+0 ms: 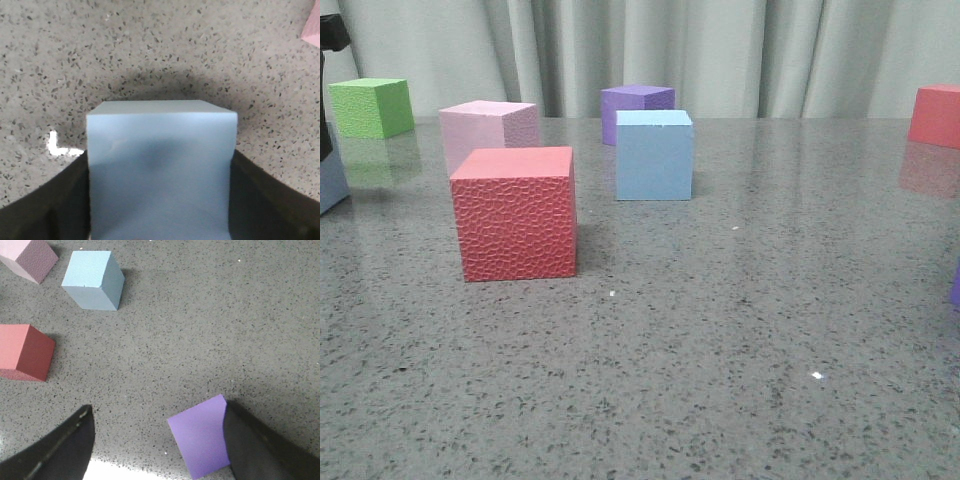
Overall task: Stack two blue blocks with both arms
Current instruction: 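Lower the left gripper onto the other light blue cube and close it, then lift the light blue cube and carry it above the placed blue cube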
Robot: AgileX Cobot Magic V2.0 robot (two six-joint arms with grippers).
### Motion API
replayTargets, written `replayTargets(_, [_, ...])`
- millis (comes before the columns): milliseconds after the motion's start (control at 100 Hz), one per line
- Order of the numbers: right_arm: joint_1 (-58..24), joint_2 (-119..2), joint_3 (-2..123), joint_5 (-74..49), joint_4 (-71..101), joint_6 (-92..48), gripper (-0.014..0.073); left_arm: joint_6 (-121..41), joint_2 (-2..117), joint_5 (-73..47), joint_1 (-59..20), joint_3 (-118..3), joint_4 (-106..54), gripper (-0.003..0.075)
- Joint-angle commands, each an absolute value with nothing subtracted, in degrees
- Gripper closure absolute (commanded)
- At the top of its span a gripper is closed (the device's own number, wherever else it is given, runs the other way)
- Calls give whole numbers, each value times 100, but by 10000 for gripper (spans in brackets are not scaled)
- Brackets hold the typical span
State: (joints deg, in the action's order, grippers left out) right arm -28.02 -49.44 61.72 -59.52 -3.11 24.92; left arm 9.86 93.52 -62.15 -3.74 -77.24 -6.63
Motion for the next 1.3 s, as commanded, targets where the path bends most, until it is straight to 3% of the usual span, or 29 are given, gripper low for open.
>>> replayTargets(0, [-2792, -4886, 6301, -5575, -464, 2439, 58, 993, 9142, -6129, -369, -7903, -716, 495])
replayTargets(300, [-2792, -4886, 6301, -5551, -468, 2439, 58, 993, 9142, -6254, -369, -7903, -815, 607])
replayTargets(650, [-2792, -4886, 6301, -5530, -468, 2439, 58, 1049, 9197, -7091, -639, -8999, -849, 614])
replayTargets(1290, [-2792, -4886, 6301, -5430, -468, 2439, 58, 2661, 10135, -7269, -2493, -11557, -953, 614])
